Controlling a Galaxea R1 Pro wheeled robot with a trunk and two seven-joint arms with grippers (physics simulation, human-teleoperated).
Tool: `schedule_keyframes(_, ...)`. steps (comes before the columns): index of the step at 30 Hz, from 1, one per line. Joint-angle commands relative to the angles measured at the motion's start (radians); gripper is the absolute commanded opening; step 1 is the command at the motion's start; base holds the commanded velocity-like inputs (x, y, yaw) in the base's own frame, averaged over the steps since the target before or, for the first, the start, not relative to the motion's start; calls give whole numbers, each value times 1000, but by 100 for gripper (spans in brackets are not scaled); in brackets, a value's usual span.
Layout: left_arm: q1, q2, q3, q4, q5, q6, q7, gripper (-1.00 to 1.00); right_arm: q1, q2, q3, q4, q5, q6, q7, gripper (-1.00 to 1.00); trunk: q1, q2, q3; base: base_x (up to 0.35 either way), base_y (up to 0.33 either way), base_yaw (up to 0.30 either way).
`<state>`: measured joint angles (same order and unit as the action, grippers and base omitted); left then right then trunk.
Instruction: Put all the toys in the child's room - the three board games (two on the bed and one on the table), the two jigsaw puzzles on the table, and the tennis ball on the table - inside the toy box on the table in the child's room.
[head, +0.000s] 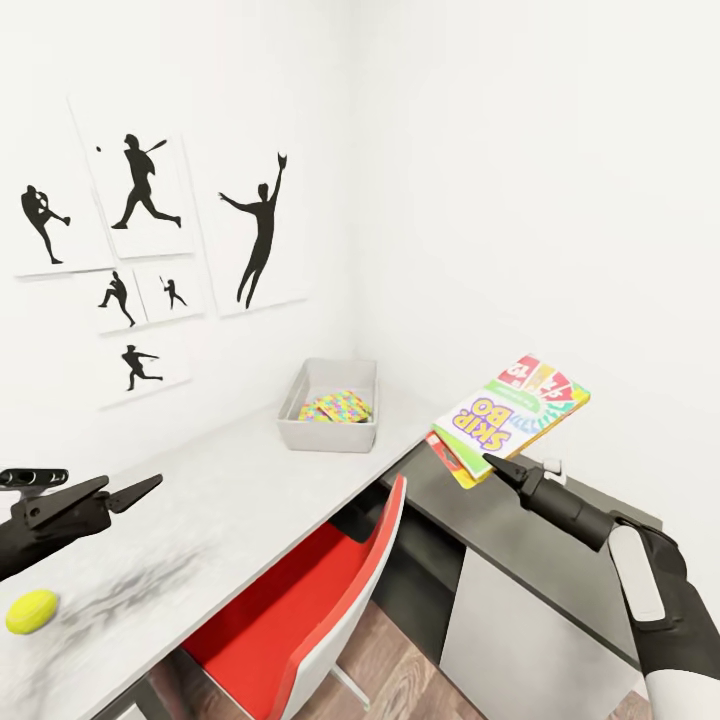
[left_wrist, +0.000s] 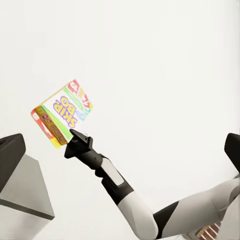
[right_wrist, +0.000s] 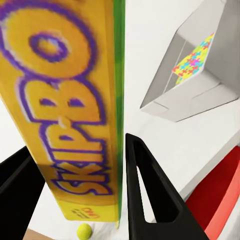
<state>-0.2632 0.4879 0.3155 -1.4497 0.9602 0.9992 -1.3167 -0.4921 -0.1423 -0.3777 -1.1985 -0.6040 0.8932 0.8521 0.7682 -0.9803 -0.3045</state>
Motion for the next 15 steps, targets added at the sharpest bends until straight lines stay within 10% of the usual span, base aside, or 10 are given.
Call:
schedule_keyframes(1, -1, 0, 0, 0, 3, 9, 1, 100, -1, 0, -1, 1, 0, 5, 4, -100, 0, -1, -1, 6, -3, 0)
schedule_keyframes(15, -1, 1, 2, 0, 3, 12, 3, 100, -1, 0, -1, 2, 2, 5, 4, -100, -34, 62, 27, 1, 0, 0)
